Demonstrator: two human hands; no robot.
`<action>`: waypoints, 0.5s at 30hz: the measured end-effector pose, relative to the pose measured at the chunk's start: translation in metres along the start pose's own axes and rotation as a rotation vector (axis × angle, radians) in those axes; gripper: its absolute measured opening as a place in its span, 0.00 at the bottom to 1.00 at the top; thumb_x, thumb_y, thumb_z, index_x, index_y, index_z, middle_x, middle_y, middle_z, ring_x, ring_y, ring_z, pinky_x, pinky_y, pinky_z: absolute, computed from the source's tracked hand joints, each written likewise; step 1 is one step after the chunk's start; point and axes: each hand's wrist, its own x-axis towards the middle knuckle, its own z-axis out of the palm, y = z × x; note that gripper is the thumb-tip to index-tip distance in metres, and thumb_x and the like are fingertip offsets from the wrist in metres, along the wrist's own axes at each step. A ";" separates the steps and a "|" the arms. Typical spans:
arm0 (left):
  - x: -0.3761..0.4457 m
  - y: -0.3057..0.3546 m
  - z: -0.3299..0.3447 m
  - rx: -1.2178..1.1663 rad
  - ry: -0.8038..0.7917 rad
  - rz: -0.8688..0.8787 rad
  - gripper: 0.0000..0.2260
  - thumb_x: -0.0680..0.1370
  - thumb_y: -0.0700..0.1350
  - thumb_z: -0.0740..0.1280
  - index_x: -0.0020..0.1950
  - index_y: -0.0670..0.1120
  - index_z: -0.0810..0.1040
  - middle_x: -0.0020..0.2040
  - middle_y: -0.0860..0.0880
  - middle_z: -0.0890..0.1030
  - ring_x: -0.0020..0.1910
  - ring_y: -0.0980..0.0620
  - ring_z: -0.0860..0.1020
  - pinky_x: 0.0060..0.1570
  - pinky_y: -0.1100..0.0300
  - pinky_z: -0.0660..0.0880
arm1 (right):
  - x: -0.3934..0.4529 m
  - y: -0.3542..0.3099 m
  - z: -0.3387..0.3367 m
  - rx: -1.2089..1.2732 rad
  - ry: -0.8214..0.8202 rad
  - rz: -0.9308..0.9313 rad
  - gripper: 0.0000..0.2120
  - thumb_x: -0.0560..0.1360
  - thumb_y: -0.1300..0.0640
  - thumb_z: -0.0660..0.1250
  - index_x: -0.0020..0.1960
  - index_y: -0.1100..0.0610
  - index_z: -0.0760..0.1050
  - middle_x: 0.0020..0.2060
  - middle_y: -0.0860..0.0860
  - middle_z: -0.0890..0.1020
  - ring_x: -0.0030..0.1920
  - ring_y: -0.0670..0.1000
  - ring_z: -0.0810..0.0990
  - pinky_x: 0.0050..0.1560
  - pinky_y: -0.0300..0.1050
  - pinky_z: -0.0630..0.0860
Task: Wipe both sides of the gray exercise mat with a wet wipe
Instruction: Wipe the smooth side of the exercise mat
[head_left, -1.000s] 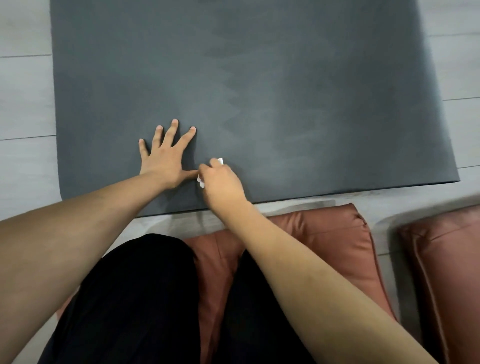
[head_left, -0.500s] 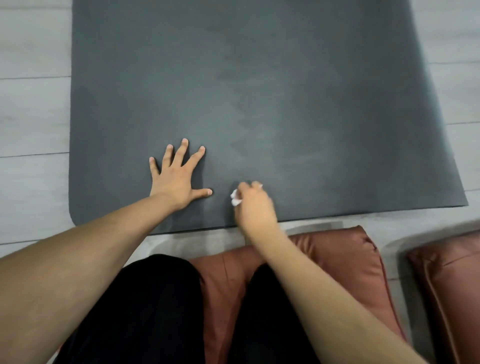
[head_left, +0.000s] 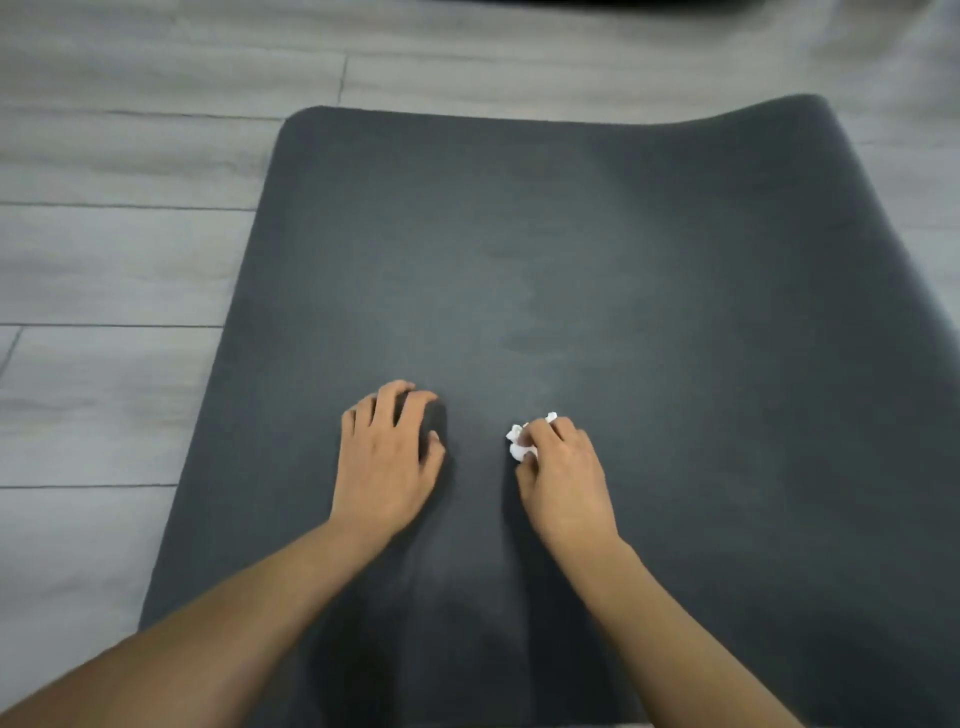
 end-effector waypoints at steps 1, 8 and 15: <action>0.016 -0.003 0.004 -0.004 0.014 -0.011 0.18 0.77 0.50 0.60 0.66 0.49 0.74 0.68 0.46 0.73 0.63 0.42 0.72 0.64 0.47 0.67 | 0.016 0.000 0.000 0.017 0.012 -0.006 0.10 0.71 0.68 0.67 0.48 0.57 0.76 0.49 0.54 0.77 0.44 0.56 0.74 0.46 0.43 0.70; 0.134 -0.033 0.028 0.072 -0.044 -0.131 0.30 0.80 0.56 0.52 0.82 0.50 0.60 0.83 0.44 0.57 0.81 0.40 0.56 0.80 0.41 0.50 | 0.126 0.001 -0.003 0.124 0.119 -0.024 0.07 0.75 0.61 0.65 0.50 0.51 0.75 0.47 0.44 0.74 0.47 0.49 0.71 0.46 0.36 0.65; 0.150 -0.040 0.043 0.133 -0.144 -0.240 0.33 0.79 0.61 0.53 0.84 0.54 0.55 0.84 0.47 0.55 0.83 0.43 0.52 0.80 0.40 0.48 | 0.277 0.010 -0.002 0.154 0.254 -0.092 0.11 0.76 0.64 0.64 0.56 0.54 0.79 0.50 0.52 0.77 0.49 0.55 0.75 0.49 0.33 0.63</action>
